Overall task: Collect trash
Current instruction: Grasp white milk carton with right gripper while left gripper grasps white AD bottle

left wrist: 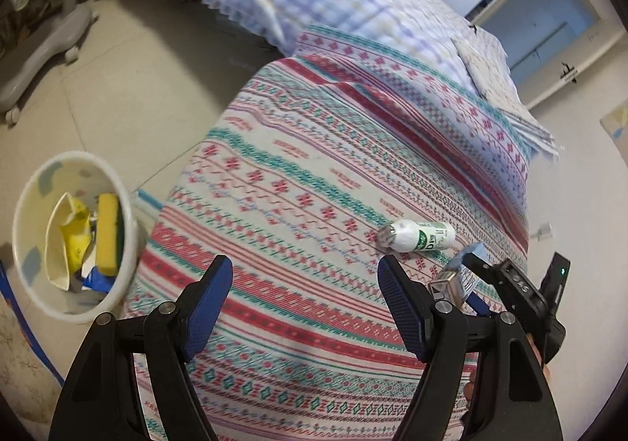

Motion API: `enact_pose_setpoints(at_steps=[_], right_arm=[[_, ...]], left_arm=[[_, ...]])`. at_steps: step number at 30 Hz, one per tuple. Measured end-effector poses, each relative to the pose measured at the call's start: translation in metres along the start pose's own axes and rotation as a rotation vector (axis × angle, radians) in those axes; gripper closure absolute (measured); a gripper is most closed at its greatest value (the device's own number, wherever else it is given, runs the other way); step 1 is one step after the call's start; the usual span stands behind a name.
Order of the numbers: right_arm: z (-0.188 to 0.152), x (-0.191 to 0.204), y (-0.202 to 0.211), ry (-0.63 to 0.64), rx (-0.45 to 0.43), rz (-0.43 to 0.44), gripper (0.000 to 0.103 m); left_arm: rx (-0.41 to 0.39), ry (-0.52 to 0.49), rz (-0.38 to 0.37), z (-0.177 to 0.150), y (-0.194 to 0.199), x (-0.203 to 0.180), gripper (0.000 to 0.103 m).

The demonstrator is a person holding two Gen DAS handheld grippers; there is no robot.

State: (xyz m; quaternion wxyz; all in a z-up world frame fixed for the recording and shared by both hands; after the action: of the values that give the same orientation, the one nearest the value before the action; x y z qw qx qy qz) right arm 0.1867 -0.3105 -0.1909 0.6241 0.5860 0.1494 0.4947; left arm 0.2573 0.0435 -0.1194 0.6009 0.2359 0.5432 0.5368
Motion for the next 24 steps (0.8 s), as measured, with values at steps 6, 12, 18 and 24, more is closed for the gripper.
enact_pose_setpoints(at_steps=[6,12,18,24], right_arm=[[0.004,0.015,-0.027,0.005,0.016,0.017,0.021],[0.008,0.004,-0.020,0.005,0.020,-0.003,0.035],[0.012,0.004,0.015,0.027,-0.007,0.052,0.036],[0.017,-0.002,0.060,0.060,-0.072,0.059,0.036]], left_arm=[[0.011,-0.084,0.001,-0.001,-0.016,-0.032,0.024],[0.005,-0.216,0.019,-0.014,-0.043,-0.078,0.024],[-0.048,-0.610,0.097,-0.034,-0.076,-0.154,0.024],[0.019,-0.790,0.191,-0.045,-0.129,-0.173,0.024]])
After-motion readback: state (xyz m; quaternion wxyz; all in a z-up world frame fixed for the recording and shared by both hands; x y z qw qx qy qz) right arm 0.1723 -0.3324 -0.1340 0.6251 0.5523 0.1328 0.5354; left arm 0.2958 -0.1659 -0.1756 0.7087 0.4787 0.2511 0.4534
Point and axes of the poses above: each gripper's, at about its wrist camera, not at the fingertips, and y roughly against the way its jaws point, x to its left, z to its top, the point moved 6 cm from there along -y, roughly the way its jaws point, and after that the axes turned 8 degrees about y, right-handed, at the moved point
